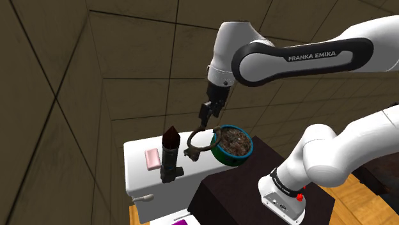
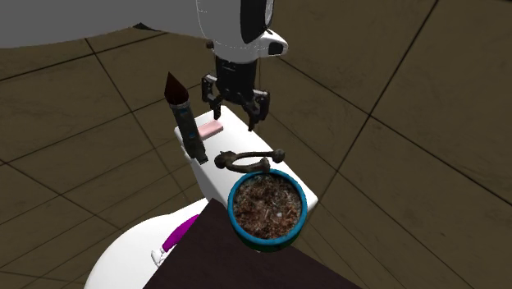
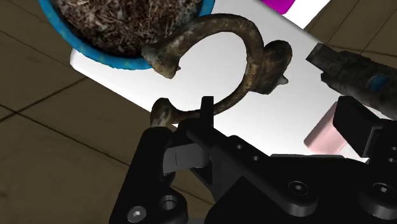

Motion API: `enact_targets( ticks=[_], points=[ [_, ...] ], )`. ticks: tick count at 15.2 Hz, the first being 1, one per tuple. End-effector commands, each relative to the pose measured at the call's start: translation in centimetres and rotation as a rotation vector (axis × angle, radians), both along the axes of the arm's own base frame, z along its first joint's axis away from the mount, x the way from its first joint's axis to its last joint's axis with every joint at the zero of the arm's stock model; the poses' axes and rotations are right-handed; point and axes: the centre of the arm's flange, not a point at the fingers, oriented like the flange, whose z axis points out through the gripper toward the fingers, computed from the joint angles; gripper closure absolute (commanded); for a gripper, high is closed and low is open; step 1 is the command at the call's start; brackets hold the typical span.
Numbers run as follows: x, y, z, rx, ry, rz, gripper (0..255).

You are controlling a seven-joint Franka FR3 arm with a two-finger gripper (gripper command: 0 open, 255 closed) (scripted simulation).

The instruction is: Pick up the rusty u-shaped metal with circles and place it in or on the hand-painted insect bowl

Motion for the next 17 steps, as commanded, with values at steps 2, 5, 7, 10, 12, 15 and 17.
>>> enact_targets(
  ticks=[2, 5, 7, 10, 12, 15, 17],
  points=[
    [-0.4, 2.5, -3.7, -0.041, -0.006, 0.115, 0],
    [-0.8, 4.8, -7.4, -0.083, -0.012, 0.232, 0],
    [-1.2, 6.3, -9.9, -0.112, -0.016, 0.31, 0],
    [-1.5, 6.9, -11.8, -0.127, -0.018, 0.354, 0],
    [-1.6, 6.8, -12.9, -0.127, -0.018, 0.354, 0],
    [-1.7, 6.6, -14.5, -0.127, -0.018, 0.354, 0],
    [-1.8, 6.5, -15.3, -0.127, -0.018, 0.354, 0]
  ],
)
